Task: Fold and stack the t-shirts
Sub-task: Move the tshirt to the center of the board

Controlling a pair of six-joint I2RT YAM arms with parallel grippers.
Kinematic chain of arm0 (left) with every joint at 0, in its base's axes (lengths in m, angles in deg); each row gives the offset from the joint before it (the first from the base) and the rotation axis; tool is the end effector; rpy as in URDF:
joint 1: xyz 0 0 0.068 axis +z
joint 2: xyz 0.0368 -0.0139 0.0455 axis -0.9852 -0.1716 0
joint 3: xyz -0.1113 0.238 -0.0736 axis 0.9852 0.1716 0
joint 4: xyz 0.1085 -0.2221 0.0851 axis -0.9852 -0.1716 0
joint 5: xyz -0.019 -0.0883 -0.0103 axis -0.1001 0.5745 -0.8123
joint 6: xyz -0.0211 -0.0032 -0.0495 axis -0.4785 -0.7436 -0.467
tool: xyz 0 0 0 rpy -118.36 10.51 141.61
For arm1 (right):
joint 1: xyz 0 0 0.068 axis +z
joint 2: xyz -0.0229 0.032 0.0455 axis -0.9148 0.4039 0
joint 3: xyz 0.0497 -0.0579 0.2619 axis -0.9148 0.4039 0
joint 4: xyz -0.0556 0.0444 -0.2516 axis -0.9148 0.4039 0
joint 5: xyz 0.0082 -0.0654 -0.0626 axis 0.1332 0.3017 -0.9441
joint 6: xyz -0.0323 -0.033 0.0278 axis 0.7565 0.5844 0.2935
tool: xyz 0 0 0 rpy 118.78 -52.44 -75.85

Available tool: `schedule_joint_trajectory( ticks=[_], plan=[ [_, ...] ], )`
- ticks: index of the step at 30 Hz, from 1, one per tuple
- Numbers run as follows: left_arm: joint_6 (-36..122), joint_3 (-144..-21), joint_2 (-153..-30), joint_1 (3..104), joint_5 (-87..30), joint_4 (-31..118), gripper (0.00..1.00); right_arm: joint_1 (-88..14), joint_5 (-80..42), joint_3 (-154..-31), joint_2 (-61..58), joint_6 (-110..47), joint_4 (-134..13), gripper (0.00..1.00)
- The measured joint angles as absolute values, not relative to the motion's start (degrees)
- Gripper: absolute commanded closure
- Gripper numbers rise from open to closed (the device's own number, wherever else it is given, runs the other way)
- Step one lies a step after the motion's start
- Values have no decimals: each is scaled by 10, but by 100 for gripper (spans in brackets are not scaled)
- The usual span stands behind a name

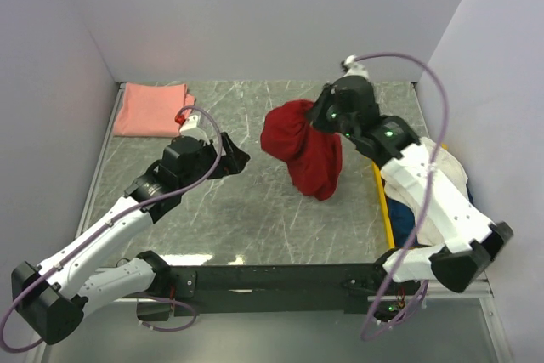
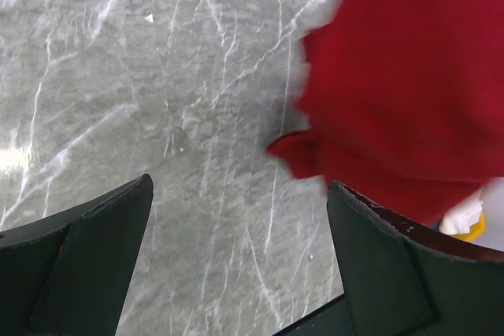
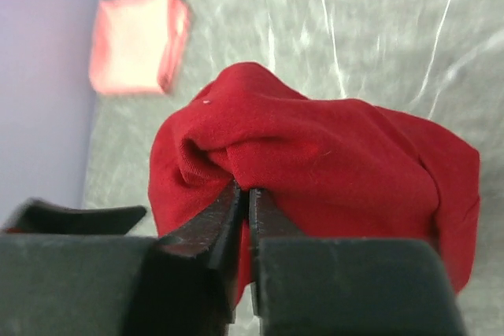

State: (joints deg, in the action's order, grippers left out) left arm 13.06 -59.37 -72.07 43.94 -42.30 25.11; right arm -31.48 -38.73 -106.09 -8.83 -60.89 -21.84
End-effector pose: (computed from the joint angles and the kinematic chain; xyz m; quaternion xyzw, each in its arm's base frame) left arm 0.1818 -0.1288 0.3197 -0.0670 0.8320 -0.3143 0.4523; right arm 0.2239 0.1462 0.4454 0.0642 0.8336 0.2443 0.4912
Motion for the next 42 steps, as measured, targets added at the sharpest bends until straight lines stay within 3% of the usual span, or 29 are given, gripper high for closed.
schedule_joint_trajectory(
  ticks=[4,7,11,20,33,37,42],
  plan=[
    [123,-561,-705,439,-423,257,4,-315,-356,-981,-55,-606,-256,55],
    [114,-524,-706,439,-420,269,9,-315,-350,-902,-52,-607,-282,51],
    [96,-467,-728,439,-397,303,18,-315,-352,-780,-93,-618,-308,51],
    [71,-409,-822,363,-385,380,20,-315,-359,-574,-195,-663,-357,52],
    [71,-428,-945,273,-419,414,26,-328,-378,-502,-172,-694,-426,51],
    [71,-443,-967,265,-433,414,31,-333,-380,-486,-142,-701,-435,51],
    [70,-452,-978,264,-455,412,51,-336,-383,-475,-129,-707,-442,51]
  ],
)
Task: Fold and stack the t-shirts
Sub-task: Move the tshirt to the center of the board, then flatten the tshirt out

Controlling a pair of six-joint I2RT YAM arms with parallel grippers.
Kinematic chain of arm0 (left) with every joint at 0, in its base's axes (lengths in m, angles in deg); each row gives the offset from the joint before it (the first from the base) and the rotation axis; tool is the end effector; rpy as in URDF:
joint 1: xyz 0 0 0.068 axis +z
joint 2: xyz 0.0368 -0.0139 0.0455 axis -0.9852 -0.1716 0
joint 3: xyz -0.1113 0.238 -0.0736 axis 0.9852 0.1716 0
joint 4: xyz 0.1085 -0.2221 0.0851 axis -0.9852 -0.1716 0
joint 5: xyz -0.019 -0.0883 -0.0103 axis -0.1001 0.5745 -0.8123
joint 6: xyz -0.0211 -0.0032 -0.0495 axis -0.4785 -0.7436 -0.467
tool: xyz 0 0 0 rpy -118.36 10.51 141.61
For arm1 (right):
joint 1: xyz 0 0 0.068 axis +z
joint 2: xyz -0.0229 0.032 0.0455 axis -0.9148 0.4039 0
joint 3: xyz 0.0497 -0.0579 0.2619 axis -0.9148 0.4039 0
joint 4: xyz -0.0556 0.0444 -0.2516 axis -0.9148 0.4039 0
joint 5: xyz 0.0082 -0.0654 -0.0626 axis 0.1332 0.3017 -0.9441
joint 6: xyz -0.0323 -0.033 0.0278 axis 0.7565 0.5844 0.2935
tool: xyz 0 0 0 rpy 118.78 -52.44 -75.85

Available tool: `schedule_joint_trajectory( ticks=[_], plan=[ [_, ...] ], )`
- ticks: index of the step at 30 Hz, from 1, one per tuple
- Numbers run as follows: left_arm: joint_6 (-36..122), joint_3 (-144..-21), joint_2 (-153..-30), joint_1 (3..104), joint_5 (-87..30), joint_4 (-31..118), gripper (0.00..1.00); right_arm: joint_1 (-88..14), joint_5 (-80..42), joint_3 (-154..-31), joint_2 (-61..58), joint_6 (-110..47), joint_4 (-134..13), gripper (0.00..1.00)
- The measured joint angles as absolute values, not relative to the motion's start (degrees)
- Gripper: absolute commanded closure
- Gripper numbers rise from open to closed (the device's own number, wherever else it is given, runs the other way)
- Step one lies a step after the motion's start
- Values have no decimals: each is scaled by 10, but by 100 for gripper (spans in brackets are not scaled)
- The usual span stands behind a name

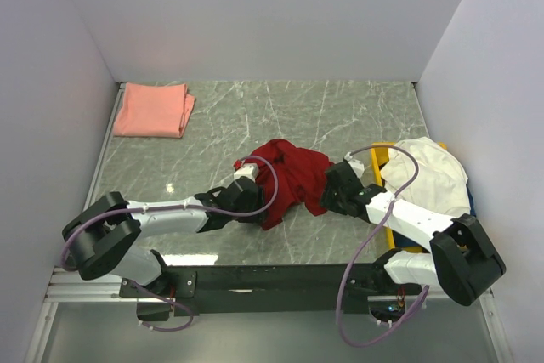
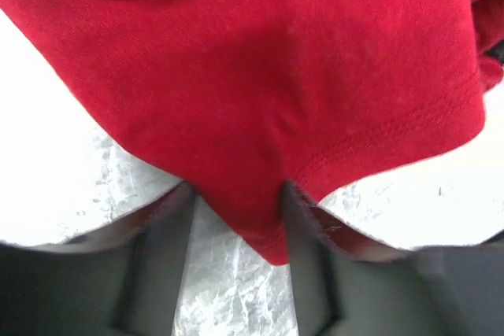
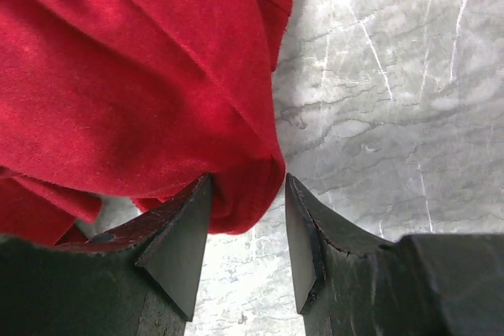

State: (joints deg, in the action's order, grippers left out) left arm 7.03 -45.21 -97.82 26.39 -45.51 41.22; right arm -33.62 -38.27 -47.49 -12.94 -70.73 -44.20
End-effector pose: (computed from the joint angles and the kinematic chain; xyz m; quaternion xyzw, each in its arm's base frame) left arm 0.1627 -0.2127 0.1578 0.0203 0.9282 -0.2379 0.2855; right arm 0.1873 0.1113 0.1626 0.1379 0.9425 0.1113 0.2835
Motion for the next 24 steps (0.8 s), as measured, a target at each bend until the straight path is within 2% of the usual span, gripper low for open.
schedule_joint_trajectory(
  ticks=[4,7,12,15,16,19,24],
  plan=[
    [67,-460,-978,264,-481,400,87,-340,-382,-468,-129,-712,-452,51],
    [68,-469,-976,264,-507,386,99,-340,-375,-462,-127,-716,-461,51],
    [60,-474,-933,267,-557,342,99,-340,-346,-450,-120,-725,-499,52],
    [58,-474,-882,279,-578,318,99,-340,-330,-447,-109,-733,-525,67],
    [57,-475,-865,286,-583,311,99,-340,-328,-448,-103,-735,-530,82],
    [56,-476,-812,313,-593,291,99,-341,-324,-453,-95,-737,-524,100],
    [63,-494,-740,372,-602,240,99,-343,-342,-502,-118,-728,-462,100]
  ],
)
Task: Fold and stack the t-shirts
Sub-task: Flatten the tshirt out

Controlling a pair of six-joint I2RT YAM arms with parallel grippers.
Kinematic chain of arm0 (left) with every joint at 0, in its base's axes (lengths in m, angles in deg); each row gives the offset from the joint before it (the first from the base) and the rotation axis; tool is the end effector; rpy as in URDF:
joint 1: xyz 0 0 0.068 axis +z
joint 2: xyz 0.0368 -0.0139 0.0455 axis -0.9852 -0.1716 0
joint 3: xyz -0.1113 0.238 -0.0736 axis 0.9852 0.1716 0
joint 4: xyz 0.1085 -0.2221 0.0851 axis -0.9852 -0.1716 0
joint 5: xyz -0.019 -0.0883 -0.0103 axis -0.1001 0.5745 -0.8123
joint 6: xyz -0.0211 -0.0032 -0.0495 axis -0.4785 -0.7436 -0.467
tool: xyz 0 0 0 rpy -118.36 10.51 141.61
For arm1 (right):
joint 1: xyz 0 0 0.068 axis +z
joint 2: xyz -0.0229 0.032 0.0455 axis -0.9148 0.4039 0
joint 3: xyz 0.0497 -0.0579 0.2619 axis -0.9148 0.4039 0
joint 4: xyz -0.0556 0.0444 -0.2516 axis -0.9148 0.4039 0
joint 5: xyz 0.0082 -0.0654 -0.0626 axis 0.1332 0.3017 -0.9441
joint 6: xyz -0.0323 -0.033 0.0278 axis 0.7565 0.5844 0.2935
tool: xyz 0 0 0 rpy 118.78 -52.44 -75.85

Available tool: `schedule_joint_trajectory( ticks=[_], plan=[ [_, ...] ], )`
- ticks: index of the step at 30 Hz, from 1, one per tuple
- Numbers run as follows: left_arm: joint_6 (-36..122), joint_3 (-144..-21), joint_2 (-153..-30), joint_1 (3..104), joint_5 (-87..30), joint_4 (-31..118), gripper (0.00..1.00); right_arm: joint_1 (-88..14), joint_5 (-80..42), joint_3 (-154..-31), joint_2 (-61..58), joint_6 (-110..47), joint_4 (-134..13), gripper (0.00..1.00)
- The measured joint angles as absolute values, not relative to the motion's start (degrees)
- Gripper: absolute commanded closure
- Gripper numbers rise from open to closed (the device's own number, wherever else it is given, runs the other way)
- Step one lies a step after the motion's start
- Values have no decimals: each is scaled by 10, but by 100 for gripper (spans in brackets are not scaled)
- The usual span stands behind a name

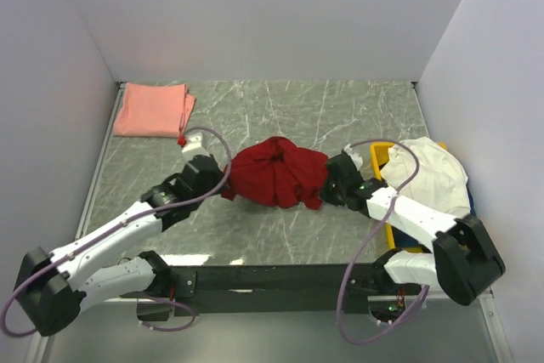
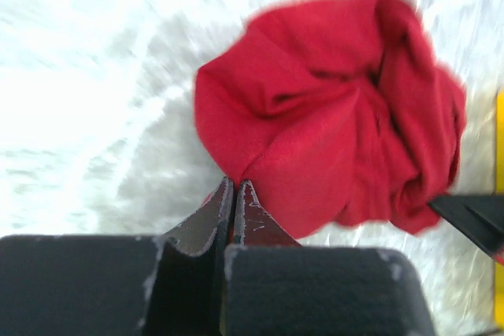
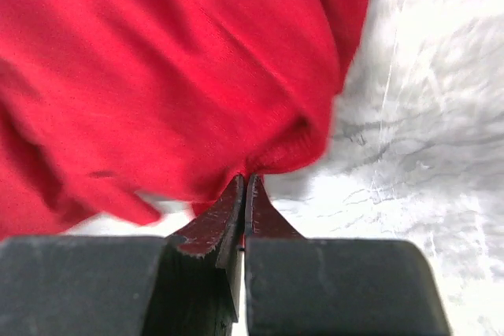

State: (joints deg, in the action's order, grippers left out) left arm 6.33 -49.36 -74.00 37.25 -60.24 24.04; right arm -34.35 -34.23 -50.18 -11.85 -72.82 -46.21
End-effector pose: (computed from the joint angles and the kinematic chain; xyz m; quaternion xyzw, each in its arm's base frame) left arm 0.1684 -0.1371 0.2522 -0.1345 0.8680 -0.1899 0.4387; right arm 0.1989 0.1181 0.1744 0.1518 0.9331 0.1606 0.2838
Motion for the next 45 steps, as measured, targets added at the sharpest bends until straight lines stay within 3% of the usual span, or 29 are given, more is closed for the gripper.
schedule_joint_trajectory(
  ticks=[8,14,25,35,45],
  plan=[
    [111,-584,-654,459,-626,156,99,-393,-385,-636,-253,-689,-350,100],
    [142,-684,-621,471,-662,102,99,-430,-392,-751,-292,-657,-270,100],
    [193,-853,-552,471,-725,62,99,-451,-415,-1001,-321,-602,-151,100],
    [220,-903,-521,471,-757,62,100,-452,-430,-1195,-303,-575,-81,100],
    [255,-947,-500,471,-767,79,100,-453,-401,-1307,-297,-561,-60,100]
  ],
)
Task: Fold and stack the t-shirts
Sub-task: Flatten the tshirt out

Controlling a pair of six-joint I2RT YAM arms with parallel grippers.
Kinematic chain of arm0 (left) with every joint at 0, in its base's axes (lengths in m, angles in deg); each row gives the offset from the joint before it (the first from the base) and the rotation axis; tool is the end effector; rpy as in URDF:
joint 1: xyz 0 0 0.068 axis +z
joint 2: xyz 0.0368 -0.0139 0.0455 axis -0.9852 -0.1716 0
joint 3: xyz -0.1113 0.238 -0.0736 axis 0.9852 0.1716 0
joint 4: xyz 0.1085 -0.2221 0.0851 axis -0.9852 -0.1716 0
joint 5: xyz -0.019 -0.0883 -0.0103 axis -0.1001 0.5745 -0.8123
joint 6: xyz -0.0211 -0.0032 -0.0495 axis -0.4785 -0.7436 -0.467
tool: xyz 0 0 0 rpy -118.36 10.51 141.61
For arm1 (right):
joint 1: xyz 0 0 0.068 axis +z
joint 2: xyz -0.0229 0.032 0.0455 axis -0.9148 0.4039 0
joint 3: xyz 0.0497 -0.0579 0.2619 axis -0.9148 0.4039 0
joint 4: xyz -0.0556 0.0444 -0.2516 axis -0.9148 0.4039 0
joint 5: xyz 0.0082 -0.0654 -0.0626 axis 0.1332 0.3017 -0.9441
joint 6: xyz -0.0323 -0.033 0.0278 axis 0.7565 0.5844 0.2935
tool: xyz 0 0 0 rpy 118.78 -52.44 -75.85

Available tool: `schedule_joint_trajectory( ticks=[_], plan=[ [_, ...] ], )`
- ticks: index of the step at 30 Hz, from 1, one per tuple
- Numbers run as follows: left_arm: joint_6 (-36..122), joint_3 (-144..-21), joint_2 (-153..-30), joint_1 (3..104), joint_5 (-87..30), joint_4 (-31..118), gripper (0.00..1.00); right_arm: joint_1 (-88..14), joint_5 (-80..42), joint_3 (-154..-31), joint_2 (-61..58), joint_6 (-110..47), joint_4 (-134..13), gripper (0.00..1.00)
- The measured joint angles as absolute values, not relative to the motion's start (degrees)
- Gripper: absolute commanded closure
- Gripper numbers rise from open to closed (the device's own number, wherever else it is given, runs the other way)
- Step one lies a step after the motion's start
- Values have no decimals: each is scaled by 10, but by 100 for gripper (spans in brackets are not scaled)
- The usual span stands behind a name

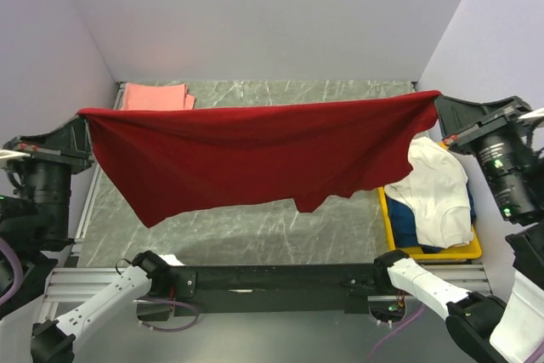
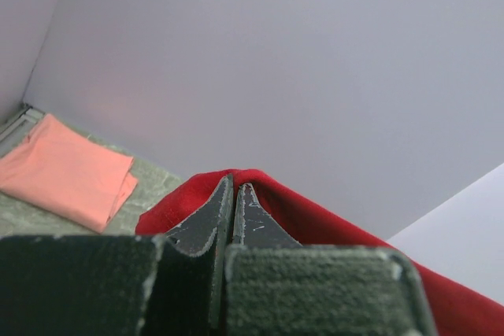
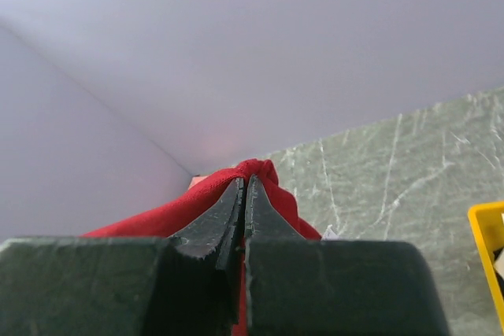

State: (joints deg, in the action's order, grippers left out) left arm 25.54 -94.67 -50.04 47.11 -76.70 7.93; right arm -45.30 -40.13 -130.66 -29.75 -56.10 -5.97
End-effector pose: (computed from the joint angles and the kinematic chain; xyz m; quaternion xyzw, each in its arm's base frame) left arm 0.0182 0.0153 0.5174 -0.2557 0.5686 -0.2166 0.7513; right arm 0.0373 0.0056 0.5783 0.1434 0.6569 0.2548 0.6950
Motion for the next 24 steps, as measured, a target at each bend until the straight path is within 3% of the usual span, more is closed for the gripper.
schedule_joint_trajectory(
  ticks=[6,11,15,19,21,22,23,24],
  plan=[
    [277,-965,-515,471,-770,123,98,-453,-380,-1347,-285,-556,-67,100],
    [289,-886,-522,471,-773,210,96,-454,-359,-1236,-282,-555,-137,100],
    [293,-798,-583,474,-786,278,97,-459,-334,-1132,-201,-555,-195,100],
    [281,-753,-721,506,-769,322,96,-484,-299,-1074,-65,-556,-256,100],
    [270,-751,-805,543,-736,334,90,-504,-280,-1069,20,-559,-273,98],
    [264,-752,-844,564,-715,338,85,-514,-270,-1070,60,-560,-277,92],
    [257,-757,-882,591,-695,338,76,-526,-257,-1081,106,-563,-276,81],
    [251,-769,-924,617,-670,334,61,-535,-251,-1091,136,-564,-277,75]
  ],
)
